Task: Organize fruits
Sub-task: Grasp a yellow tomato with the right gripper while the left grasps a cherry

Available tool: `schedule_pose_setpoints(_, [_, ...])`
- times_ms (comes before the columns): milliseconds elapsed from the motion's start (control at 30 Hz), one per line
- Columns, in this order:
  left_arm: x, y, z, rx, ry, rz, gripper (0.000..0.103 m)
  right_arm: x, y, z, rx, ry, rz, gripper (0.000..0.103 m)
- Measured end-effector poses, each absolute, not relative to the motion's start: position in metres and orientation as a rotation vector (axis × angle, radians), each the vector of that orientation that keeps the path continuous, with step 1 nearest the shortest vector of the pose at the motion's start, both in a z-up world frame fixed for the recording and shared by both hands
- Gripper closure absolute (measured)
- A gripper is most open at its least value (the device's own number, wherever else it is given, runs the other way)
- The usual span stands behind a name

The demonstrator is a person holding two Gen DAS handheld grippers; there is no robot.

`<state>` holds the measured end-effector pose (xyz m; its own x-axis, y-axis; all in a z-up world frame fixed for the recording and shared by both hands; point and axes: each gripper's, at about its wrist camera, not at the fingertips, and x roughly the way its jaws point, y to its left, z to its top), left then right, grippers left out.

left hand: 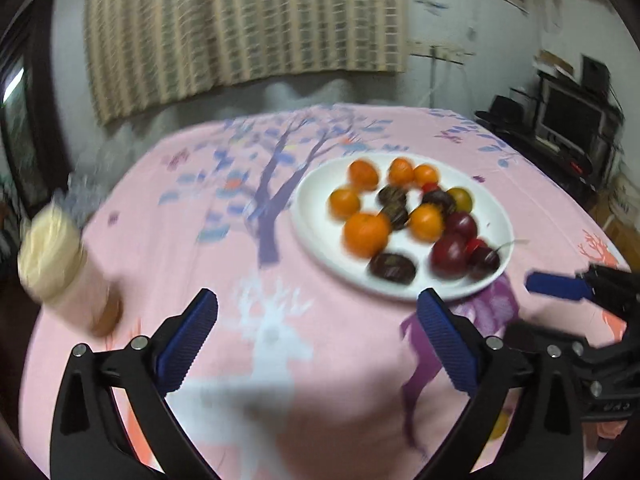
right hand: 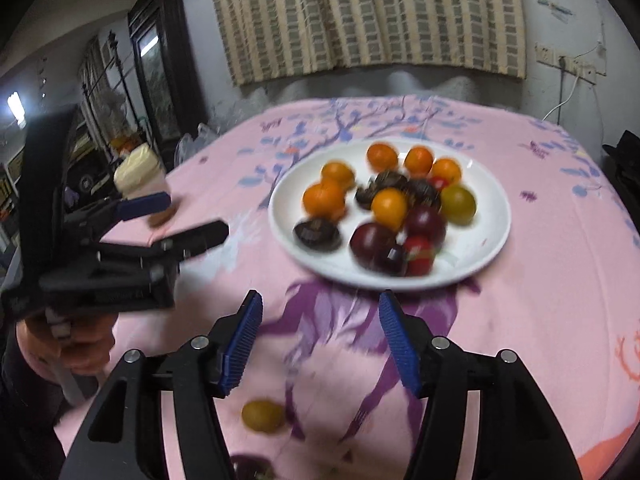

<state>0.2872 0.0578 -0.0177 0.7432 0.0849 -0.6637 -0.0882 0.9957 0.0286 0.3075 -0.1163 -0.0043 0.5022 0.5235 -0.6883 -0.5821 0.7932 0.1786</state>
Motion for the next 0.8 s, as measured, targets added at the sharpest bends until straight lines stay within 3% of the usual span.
schedule_pose_setpoints(200, [0.275, 0.093, -0.030, -0.089, 0.775, 0.177, 0.005, 0.277, -0.100, -0.020, -0.176, 0.859, 0.743, 0.042])
schedule_pose_setpoints(233, [0.273, 0.097, -0.030, -0.104, 0.773, 0.182, 0.005, 0.273, -0.097, -0.023, -0.191, 0.871, 0.754, 0.044])
schedule_pose_setpoints(300, [0.272, 0.100, -0.030, -0.121, 0.777, 0.183, 0.005, 0.267, -0.094, -0.028, -0.217, 0.891, 0.759, 0.057])
schedule_pose_setpoints(533, [0.271, 0.097, -0.030, -0.117, 0.789, 0.161, 0.005, 0.253, -0.097, -0.034, -0.234, 0.914, 0.763, 0.060])
schedule_pose_setpoints(600, [0.273, 0.095, -0.031, -0.111, 0.791, 0.163, 0.005, 0.253, -0.097, -0.036, -0.236, 0.927, 0.766, 0.069])
schedule_pose_setpoints(800, [0.275, 0.096, -0.032, -0.128, 0.798, 0.163, 0.005, 0.260, -0.098, -0.042, -0.216, 0.971, 0.754, 0.076])
